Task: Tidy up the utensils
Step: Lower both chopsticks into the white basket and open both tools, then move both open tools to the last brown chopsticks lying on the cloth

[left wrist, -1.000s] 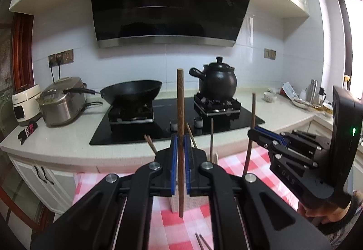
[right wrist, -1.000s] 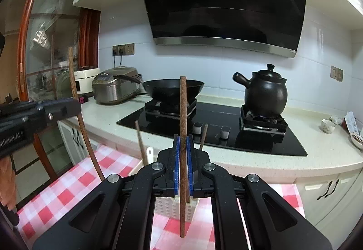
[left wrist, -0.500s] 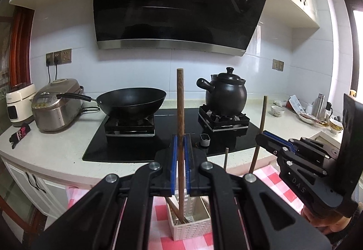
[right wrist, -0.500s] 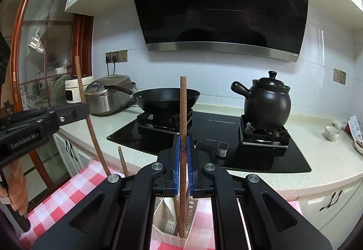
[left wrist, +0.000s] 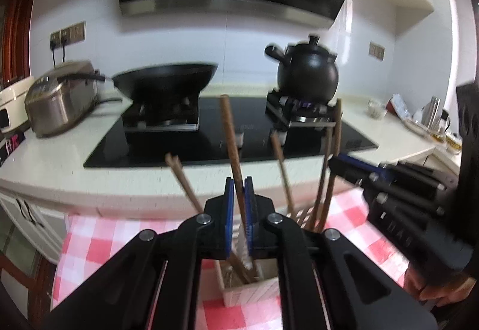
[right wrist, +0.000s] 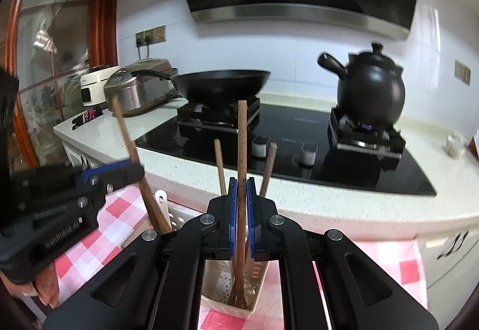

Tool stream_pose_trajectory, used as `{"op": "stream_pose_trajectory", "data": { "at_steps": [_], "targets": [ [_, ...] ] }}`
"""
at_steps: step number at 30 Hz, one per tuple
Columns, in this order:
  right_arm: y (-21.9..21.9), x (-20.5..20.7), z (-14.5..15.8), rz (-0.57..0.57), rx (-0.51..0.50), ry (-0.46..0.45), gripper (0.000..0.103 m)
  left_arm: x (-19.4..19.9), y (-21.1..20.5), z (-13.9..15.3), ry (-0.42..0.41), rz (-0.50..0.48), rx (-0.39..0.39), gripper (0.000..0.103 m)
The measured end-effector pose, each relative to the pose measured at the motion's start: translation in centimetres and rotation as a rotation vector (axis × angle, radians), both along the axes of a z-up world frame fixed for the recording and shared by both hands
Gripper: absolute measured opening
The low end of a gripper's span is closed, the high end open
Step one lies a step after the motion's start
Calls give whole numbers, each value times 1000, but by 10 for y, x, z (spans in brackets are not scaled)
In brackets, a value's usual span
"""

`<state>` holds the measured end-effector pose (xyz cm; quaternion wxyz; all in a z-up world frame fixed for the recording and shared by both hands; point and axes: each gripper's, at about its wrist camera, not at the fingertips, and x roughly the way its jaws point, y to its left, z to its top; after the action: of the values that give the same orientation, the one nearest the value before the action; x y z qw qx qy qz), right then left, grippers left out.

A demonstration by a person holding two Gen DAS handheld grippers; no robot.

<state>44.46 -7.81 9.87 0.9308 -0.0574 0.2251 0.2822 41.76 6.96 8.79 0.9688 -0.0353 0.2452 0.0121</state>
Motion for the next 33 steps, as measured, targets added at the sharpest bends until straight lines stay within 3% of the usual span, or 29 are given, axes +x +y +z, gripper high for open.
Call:
{"op": "stream_pose_trajectory", "data": {
  "at_steps": [3,6,8,11,13,16,23,33],
  "targets": [
    [-4,4,-6,-15,7,22,11,-3,4,-16,30,19,11,12],
    [-6,1,-6,-13,2,21,22,-15,10,-24,31,29,1,37],
    [-10,-5,-4,-14,18,18,32,-25,12,-24,24,40,0,39],
    [-16,-19,0,-13,24,6,32,-46,17,-26,22,68,-1,47],
    [-20,-31,0,-11,26,7,32,-62,19,-27,19,97,-5,62],
    [-30,-52,-9,-10,31,22,32,-90,22,-36,16,134,-21,75],
    [-41,-96,-50,10,18,97,32,-149,17,-69,34,167,-91,87],
    [-52,-144,-105,20,5,187,32,-201,0,-110,93,180,-76,90]
  ]
}}
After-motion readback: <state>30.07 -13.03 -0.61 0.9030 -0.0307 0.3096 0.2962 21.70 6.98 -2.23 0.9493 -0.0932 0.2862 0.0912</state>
